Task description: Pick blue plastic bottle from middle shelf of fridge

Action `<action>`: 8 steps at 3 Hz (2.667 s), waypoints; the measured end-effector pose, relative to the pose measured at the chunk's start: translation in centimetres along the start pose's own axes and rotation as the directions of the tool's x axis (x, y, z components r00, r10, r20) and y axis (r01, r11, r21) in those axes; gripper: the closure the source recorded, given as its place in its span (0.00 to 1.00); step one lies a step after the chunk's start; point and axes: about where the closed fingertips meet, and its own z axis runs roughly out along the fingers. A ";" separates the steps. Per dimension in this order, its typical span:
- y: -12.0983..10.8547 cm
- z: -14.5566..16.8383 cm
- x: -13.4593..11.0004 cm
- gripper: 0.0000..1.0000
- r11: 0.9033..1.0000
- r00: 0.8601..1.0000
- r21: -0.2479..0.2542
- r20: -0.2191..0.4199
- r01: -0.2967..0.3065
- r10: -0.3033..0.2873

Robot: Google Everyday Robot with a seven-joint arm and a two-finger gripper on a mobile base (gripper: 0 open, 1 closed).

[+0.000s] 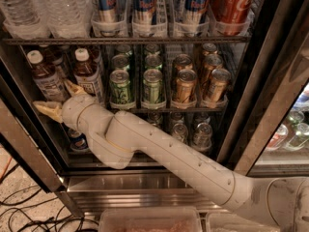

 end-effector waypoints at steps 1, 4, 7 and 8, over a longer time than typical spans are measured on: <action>-0.7 1.2 0.0 0.25 0.998 0.999 0.047 0.012 -0.040 0.039; -1.0 2.9 -0.5 0.43 0.989 0.998 0.146 0.054 0.013 -0.021; -1.0 2.9 -0.5 1.00 0.989 0.998 0.146 0.054 0.013 -0.021; -0.5 2.3 -1.0 1.00 0.987 0.997 0.161 0.077 -0.002 -0.010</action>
Offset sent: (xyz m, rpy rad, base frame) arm 0.0387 0.0007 0.0155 0.0859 -0.0765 -0.2264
